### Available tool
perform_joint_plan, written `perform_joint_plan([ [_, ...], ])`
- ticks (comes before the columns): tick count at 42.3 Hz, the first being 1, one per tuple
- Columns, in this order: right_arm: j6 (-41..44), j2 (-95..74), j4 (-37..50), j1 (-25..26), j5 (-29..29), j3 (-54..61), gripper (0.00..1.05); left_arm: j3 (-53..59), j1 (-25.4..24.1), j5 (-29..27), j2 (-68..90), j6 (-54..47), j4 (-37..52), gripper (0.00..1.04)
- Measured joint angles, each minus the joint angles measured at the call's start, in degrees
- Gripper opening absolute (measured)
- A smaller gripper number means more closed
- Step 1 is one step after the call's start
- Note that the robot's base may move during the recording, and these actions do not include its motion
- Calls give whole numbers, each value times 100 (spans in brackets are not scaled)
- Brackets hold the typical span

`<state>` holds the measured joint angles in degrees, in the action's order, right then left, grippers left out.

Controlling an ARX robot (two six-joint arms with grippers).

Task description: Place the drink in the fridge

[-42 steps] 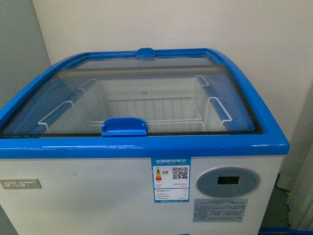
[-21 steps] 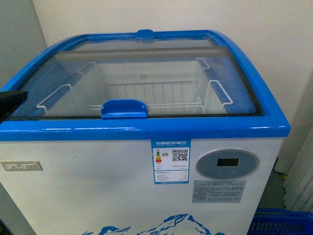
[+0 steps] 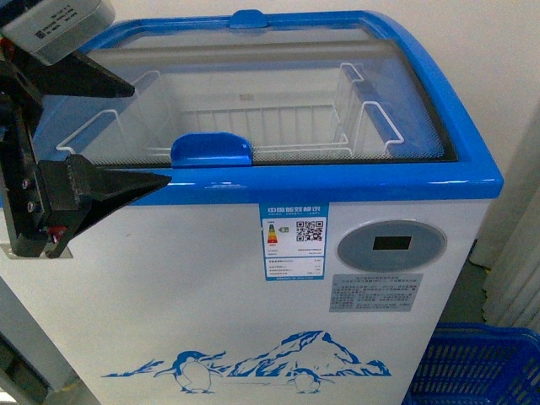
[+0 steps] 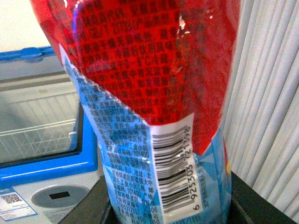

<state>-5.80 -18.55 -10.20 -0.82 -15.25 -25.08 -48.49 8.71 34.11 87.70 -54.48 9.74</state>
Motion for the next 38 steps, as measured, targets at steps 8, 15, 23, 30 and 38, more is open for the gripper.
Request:
perform_joint_plan([
  [8, 0, 0, 0, 0, 2, 0, 41, -286, 122, 13, 275, -74, 63, 97],
  [15, 0, 0, 0, 0, 2, 0, 41, -472, 284, 83, 437, 575, 758, 97],
  [23, 2, 0, 0, 0, 2, 0, 41, -601, 385, 79, 590, 789, 614, 97],
  [30, 0, 0, 0, 0, 2, 0, 41, -763, 376, -39, 883, 138, 321, 97],
  [38, 0, 0, 0, 0, 2, 0, 41, -1036, 365, -122, 1228, -280, 275, 97],
])
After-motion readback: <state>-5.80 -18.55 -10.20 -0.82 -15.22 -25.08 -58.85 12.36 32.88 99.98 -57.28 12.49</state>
